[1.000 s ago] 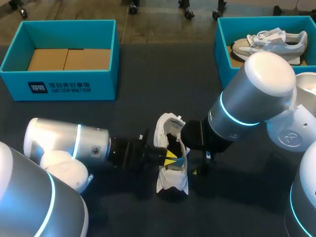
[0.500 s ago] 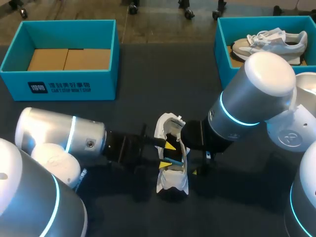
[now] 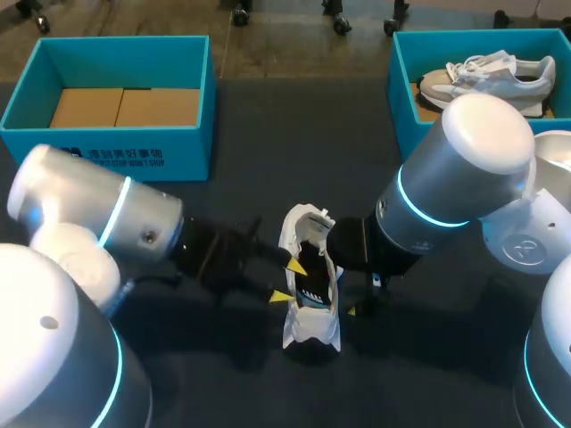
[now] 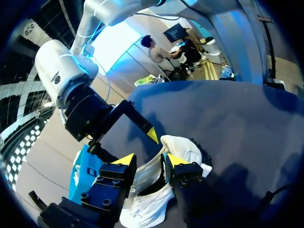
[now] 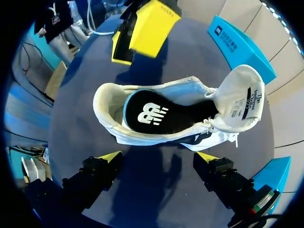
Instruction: Take the shoe out of the shoebox, open the shoe tongue, remove and reinsert the insole, then place the shoe into the shoebox
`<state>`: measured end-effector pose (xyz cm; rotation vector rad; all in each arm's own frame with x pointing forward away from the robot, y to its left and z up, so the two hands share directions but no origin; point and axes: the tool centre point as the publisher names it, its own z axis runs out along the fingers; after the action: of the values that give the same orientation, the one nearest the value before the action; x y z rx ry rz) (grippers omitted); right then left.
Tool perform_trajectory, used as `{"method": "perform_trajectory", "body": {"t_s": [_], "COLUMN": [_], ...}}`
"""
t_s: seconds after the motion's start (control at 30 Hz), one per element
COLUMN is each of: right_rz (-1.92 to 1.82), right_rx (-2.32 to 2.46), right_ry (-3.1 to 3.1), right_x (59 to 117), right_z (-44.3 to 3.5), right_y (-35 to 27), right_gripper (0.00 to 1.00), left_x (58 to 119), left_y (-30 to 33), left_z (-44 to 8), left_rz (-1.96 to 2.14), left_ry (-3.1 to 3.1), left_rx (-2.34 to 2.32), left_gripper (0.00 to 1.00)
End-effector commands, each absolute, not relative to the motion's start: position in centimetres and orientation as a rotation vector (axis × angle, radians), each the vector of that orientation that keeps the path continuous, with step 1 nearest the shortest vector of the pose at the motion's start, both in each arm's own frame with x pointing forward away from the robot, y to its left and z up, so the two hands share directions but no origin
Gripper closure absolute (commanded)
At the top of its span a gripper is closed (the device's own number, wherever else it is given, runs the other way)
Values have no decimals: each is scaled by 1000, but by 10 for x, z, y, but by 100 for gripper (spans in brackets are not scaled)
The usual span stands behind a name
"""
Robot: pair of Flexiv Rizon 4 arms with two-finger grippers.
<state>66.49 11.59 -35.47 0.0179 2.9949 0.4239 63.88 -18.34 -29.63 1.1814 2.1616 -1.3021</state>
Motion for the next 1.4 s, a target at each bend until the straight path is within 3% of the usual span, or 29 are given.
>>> {"method": "perform_trajectory", "body": {"t_s": [0.03,0.77,0.9,0.93,0.97,1.1,1.13,1.27,1.4], "right_rz": [413,395,395,395,395,395,395,395,395], "right_rx": [27,-169,-169,-169,-169,-169,-169,-169,-169], "right_ry": [2986,3023,3023,3023,3023,3023,3023,3023,3023], "right_x": [664,656,656,656,656,656,656,656,656], "right_z": [-351,-293,-293,-293,-293,-293,-293,-293,-293], "right_y": [105,-31,-31,-31,-31,-31,-31,-31,-31], "right_gripper": [0,0,0,0,0,0,0,0,0], "left_x": [643,651,653,655,657,661,662,663,663], "left_y": [-175,-170,-174,-176,-177,-179,-178,-172,-170], "left_z": [-284,-249,-244,-241,-240,-234,-233,-234,-230], "left_rz": [-1241,-903,-824,-782,-759,-671,-624,-338,-397], "left_ry": [2239,2423,2460,2470,2483,2503,2521,2591,2523], "left_rx": [1325,1790,1867,1905,1929,2013,2052,2182,2175], "left_gripper": [66,69,71,74,88,88,100,100,100]}}
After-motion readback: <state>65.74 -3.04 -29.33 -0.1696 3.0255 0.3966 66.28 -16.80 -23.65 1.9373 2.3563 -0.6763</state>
